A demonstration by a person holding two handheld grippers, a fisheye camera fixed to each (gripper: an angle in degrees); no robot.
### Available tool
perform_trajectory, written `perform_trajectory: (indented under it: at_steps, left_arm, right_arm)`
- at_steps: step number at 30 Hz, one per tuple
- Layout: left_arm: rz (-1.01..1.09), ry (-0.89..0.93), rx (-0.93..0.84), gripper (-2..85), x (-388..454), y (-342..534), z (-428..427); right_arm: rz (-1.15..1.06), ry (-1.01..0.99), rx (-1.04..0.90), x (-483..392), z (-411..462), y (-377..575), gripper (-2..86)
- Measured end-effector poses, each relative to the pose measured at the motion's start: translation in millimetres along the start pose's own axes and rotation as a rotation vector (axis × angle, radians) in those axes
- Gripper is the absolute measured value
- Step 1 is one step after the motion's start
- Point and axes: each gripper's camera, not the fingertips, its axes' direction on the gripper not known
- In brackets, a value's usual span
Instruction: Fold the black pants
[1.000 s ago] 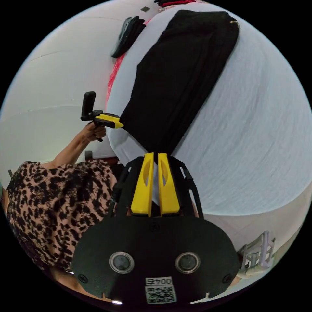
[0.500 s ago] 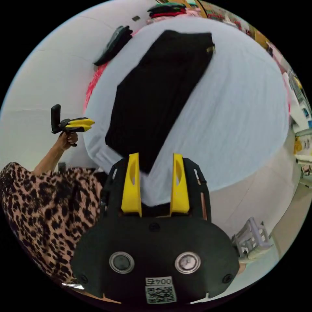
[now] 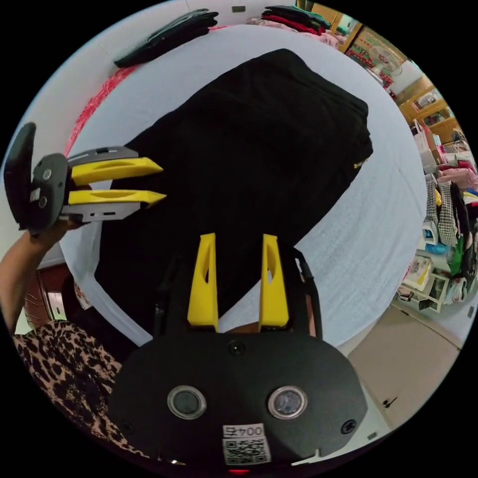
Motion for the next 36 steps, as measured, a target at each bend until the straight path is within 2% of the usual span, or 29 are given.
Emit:
perform_trajectory:
  at_steps: [2,6,8,10,14,20,23,25,28,31,33,36]
  left_arm:
    - [0.010,-0.053,0.017,8.9,17,0,-1]
    - [-0.042,0.005,0.024,9.3,24,-3,-5]
    - [-0.024,0.044,-0.002,10.1,26,-7,-7]
    - [0.026,0.152,-0.032,11.4,28,-7,-20]
    - [0.090,0.193,0.056,11.3,49,22,-65]
    - [0.300,0.253,0.021,10.5,147,88,-83]
    - [0.353,0.205,-0.050,11.3,181,104,-67]
    - [0.290,0.232,-0.050,11.3,182,106,-58]
    - [0.175,0.334,-0.058,10.6,170,99,-57]
    - [0.181,0.347,-0.068,10.1,173,97,-59]
    - [0.185,0.348,-0.076,10.3,177,94,-62]
    - [0.209,0.334,-0.059,11.4,189,90,-80]
  right_arm:
    - [0.037,-0.042,0.027,-1,3,6,12.7]
    - [0.045,-0.088,0.067,-16,8,20,12.6]
    - [0.008,-0.144,0.060,-24,8,26,15.2]
    - [-0.014,-0.223,0.078,-33,4,39,16.1]
    - [-0.069,-0.258,0.174,-69,-8,94,15.2]
    - [-0.119,-0.266,0.174,-139,7,154,15.2]
    - [-0.163,-0.222,0.159,-168,12,167,15.4]
    - [-0.217,-0.175,0.142,-185,15,174,15.7]
    - [-0.354,-0.044,0.117,-214,19,187,16.1]
    - [-0.517,0.145,0.066,-240,30,199,15.1]
    - [-0.635,0.303,0.039,-256,41,209,11.6]
    - [-0.698,0.334,0.021,-271,40,216,6.1]
